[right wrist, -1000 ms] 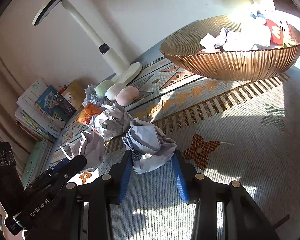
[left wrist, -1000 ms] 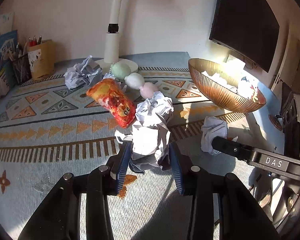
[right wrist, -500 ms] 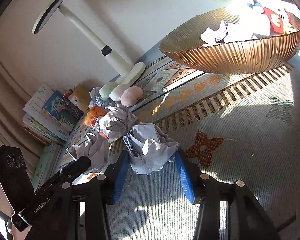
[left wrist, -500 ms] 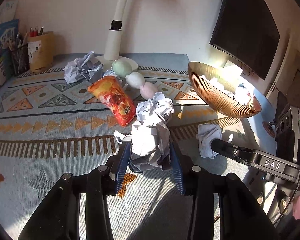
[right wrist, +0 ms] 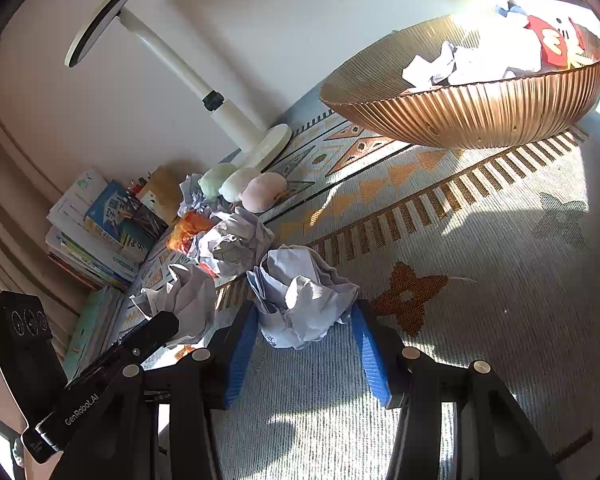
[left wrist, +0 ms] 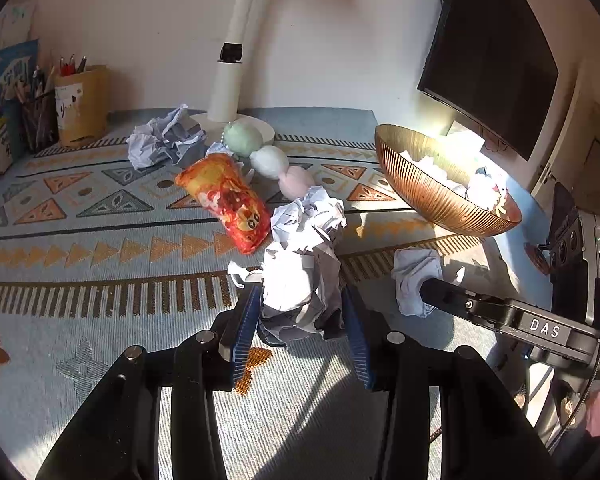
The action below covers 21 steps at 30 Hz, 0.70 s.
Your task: Organize objects
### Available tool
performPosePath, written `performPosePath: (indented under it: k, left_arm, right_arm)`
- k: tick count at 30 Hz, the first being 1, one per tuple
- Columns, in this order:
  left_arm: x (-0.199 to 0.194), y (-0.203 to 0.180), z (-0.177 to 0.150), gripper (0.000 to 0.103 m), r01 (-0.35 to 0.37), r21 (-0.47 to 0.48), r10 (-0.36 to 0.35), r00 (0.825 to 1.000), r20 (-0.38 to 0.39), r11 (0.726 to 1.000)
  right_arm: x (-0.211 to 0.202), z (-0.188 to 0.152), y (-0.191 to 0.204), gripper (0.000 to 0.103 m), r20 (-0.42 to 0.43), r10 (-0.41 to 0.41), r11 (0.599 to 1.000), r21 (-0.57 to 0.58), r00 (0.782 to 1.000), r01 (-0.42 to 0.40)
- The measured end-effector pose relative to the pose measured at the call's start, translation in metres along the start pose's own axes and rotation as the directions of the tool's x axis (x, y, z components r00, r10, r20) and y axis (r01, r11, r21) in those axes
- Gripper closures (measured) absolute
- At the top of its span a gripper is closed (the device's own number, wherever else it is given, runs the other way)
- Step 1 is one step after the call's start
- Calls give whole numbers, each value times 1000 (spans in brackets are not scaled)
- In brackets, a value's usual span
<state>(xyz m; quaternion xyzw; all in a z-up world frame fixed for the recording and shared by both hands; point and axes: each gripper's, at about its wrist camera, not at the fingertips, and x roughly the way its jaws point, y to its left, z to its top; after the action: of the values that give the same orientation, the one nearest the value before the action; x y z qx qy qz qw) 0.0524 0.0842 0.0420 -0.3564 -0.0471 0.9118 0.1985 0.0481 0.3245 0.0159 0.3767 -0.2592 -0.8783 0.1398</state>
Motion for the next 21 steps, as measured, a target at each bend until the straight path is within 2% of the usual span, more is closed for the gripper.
performPosePath:
  k: [21]
  left_arm:
    - [-4, -2, -2, 63, 11, 6, -11, 1000, 16, 1000]
  right_arm:
    - [-2, 0, 1, 51, -2, 21, 1000, 7, 1000, -21]
